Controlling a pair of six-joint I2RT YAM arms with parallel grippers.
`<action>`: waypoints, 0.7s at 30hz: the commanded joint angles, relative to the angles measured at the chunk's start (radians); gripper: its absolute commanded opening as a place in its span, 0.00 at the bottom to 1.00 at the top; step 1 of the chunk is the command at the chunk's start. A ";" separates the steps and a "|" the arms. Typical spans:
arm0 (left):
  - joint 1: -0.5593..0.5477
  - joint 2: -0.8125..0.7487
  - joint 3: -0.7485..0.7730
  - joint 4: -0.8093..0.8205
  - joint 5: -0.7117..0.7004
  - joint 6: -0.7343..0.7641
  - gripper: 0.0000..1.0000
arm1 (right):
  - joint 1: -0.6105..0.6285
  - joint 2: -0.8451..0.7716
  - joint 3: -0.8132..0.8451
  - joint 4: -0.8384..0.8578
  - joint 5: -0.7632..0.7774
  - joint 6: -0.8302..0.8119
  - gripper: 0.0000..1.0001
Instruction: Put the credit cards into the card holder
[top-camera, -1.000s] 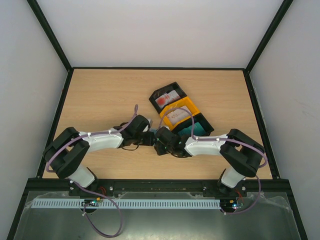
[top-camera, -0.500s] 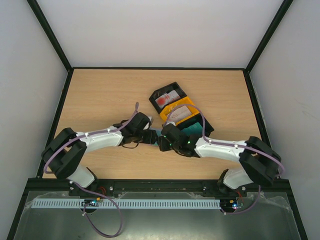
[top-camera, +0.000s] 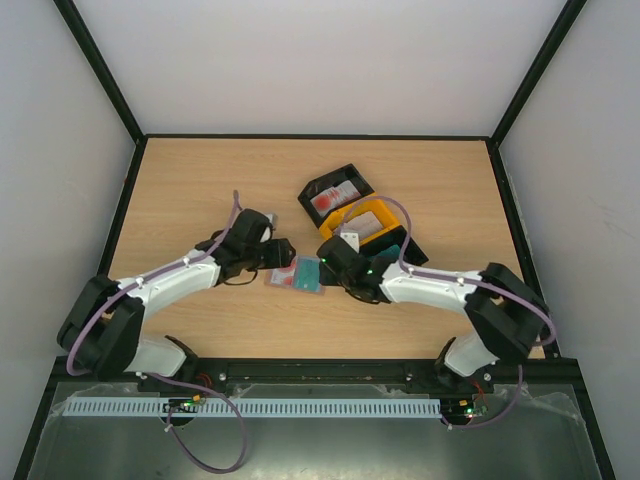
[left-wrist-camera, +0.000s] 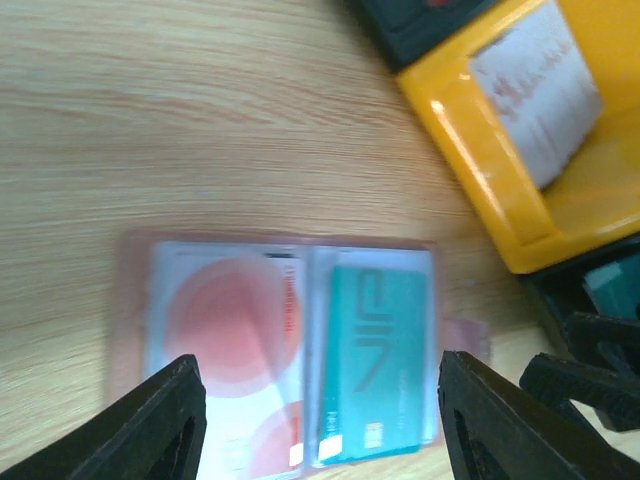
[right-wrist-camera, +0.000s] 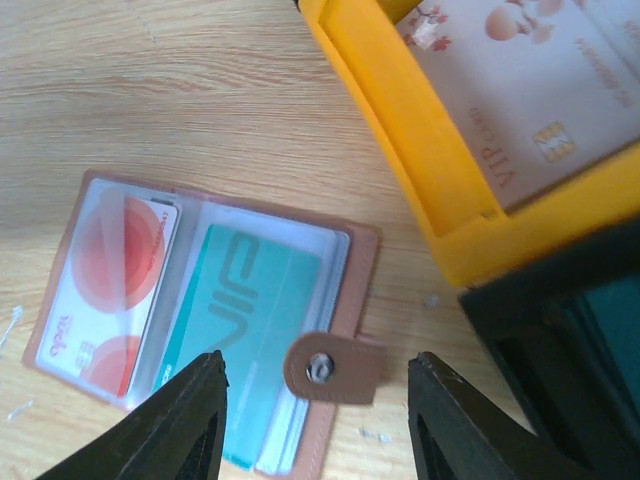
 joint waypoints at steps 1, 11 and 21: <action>0.075 -0.035 -0.059 -0.030 0.004 -0.011 0.66 | -0.002 0.119 0.098 -0.062 0.028 -0.014 0.49; 0.179 -0.038 -0.152 0.023 0.087 -0.022 0.68 | -0.001 0.261 0.207 -0.203 0.075 -0.011 0.47; 0.220 -0.037 -0.203 0.048 0.099 -0.026 0.68 | 0.007 0.276 0.265 -0.305 0.114 0.031 0.07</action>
